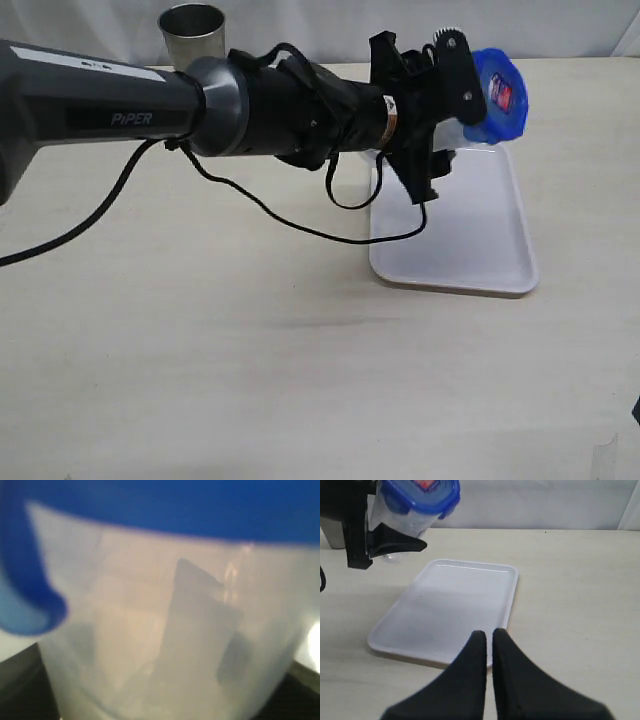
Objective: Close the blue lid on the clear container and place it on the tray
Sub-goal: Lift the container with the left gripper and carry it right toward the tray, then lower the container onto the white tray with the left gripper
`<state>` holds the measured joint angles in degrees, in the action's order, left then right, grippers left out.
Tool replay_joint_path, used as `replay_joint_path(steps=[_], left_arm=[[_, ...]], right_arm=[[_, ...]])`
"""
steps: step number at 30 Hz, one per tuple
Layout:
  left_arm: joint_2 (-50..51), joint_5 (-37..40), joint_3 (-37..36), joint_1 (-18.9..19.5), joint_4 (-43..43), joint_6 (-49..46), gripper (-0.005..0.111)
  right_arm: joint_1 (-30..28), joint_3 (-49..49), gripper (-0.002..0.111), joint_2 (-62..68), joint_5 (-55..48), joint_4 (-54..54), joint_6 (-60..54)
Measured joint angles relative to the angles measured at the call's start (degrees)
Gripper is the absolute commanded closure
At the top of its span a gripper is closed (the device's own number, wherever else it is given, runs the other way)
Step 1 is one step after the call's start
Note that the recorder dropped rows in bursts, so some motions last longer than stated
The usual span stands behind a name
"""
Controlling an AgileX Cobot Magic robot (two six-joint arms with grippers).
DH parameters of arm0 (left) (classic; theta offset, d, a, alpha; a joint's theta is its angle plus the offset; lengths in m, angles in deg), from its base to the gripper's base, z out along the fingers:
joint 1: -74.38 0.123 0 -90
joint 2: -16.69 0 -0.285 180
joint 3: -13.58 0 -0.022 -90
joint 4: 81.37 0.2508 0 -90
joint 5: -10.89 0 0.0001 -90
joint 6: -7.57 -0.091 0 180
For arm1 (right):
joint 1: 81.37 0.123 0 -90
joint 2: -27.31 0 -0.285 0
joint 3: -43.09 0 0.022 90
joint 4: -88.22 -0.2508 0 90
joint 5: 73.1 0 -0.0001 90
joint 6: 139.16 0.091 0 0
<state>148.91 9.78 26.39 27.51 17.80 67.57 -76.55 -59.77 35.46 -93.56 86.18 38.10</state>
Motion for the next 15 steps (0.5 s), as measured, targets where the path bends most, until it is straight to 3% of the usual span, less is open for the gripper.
replay_joint_path(steps=[2, 5, 11, 15], left_arm=[[1.7, -7.6, 3.5, 1.6, -1.1, 8.6, 0.107], [6.3, -18.3, 7.7, 3.3, -11.8, 10.3, 0.107], [15.5, -40.7, 11.9, 3.1, -40.1, -11.9, 0.107], [17.6, -42.6, 12.0, 3.0, -46.6, -17.1, 0.107]], right_arm=[[0.0, 0.0, 0.104, 0.0, 0.0, 0.0, 0.0], [0.0, 0.0, 0.104, 0.0, 0.0, 0.0, 0.0], [0.0, 0.0, 0.104, 0.0, 0.0, 0.0, 0.0], [0.0, 0.0, 0.104, 0.0, 0.0, 0.0, 0.0]])
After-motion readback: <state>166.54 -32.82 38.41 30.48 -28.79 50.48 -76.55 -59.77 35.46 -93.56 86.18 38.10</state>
